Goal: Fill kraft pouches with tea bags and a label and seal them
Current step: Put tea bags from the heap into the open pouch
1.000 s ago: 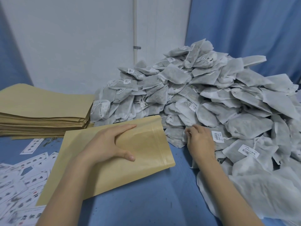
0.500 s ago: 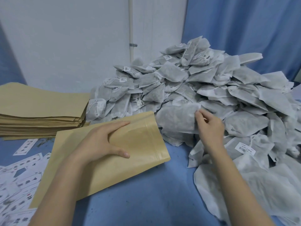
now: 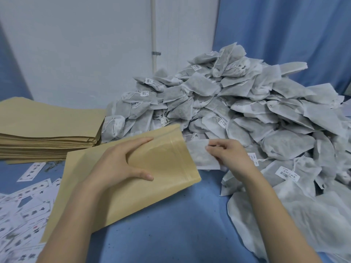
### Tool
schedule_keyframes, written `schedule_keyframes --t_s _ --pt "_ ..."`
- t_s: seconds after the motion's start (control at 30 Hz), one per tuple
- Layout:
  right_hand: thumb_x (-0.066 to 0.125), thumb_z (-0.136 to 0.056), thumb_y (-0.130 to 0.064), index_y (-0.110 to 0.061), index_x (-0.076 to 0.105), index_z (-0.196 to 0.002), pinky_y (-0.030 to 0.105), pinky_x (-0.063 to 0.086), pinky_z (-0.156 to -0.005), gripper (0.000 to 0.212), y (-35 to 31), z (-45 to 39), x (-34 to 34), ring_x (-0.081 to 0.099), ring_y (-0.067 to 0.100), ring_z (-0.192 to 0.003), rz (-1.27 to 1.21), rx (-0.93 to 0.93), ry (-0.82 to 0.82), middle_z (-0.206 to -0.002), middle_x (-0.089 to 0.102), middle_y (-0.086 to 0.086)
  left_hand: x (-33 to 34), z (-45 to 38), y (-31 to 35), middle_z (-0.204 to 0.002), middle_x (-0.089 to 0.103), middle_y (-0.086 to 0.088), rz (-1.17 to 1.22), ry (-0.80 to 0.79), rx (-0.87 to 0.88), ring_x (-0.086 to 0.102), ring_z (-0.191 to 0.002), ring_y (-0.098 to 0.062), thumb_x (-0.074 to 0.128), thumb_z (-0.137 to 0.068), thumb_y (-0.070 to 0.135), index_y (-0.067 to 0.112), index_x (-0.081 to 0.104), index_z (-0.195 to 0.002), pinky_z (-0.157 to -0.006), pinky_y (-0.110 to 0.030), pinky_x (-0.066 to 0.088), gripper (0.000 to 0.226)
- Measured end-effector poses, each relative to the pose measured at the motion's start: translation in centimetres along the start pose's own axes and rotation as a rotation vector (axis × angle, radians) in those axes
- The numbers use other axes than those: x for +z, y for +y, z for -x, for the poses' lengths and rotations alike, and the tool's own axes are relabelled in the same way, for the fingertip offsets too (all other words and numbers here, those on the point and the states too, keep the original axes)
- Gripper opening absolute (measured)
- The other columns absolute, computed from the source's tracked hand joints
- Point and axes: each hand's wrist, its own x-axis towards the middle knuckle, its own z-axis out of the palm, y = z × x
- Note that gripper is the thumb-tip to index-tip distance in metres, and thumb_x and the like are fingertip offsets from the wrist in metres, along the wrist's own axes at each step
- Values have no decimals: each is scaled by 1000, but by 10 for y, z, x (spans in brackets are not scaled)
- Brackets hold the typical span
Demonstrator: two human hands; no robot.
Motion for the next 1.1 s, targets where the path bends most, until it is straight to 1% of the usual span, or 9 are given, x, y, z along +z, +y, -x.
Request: schedule_keyframes --t_s 0.17,0.27,0.37,0.47,0.53,0.63,0.77,0.9,1.1 --pt "49 -91 -8 -20 50 -70 8 33 -48 24 -10 1 41 35 -2 -54 165 -7 -44 -59 43 -12 16 -2 16 -117 45 50 -9 -159 81 36 -111 30 93 -39 37 63 51 -116 -86 8 23 91" --pt "27 -100 -2 -12 47 -84 2 33 -54 28 -13 9 45 31 4 -64 266 100 -326 -72 29 -7 23 -3 18 -116 47 48 -11 -206 86 37 -112 28 92 -41 38 63 51 -115 -89 6 24 88" --pt "38 -93 6 -9 50 -72 1 33 -45 29 -15 17 39 39 -5 -56 143 176 -363 -61 44 -11 23 -2 15 -114 46 49 -17 -229 69 36 -110 30 92 -42 38 64 51 -114 -88 7 24 87" --pt "51 -87 -8 -5 67 -74 14 39 -56 21 2 4 34 50 -1 -55 214 -14 -52 -56 57 -13 18 -1 11 -107 43 56 -25 -166 56 34 -106 34 92 -41 40 66 48 -113 -85 8 24 88" --pt "53 -87 -17 -11 70 -97 24 43 -72 21 24 -12 28 60 12 -81 537 3 110 -85 67 -2 14 -1 8 -106 42 57 -34 -124 43 33 -104 35 92 -42 41 65 48 -114 -84 9 23 88" --pt "53 -87 -16 -7 54 -119 32 42 -90 34 52 -24 24 47 25 -113 987 -19 54 -124 51 7 9 1 5 -108 41 58 -10 -98 22 32 -104 36 92 -43 37 63 48 -116 -81 10 23 89" --pt "54 -90 -31 -12 52 -120 33 39 -90 35 60 -33 23 40 25 -118 1172 -73 107 -124 50 5 7 2 3 -112 40 57 11 -74 14 33 -106 35 92 -42 36 64 50 -114 -81 10 24 88" --pt "56 -90 -29 -13 63 -71 32 39 -67 26 52 -26 14 55 23 -86 867 -147 171 -84 64 5 5 2 0 -110 40 59 15 -71 -3 32 -105 36 92 -41 38 63 50 -115 -81 10 24 88" --pt "64 -87 -19 -12 74 -90 5 34 -67 12 15 -4 -16 57 9 -76 430 -383 351 -83 68 -2 2 3 -4 -104 39 62 9 -49 -41 31 -101 39 92 -41 36 62 51 -116 -79 11 24 90"
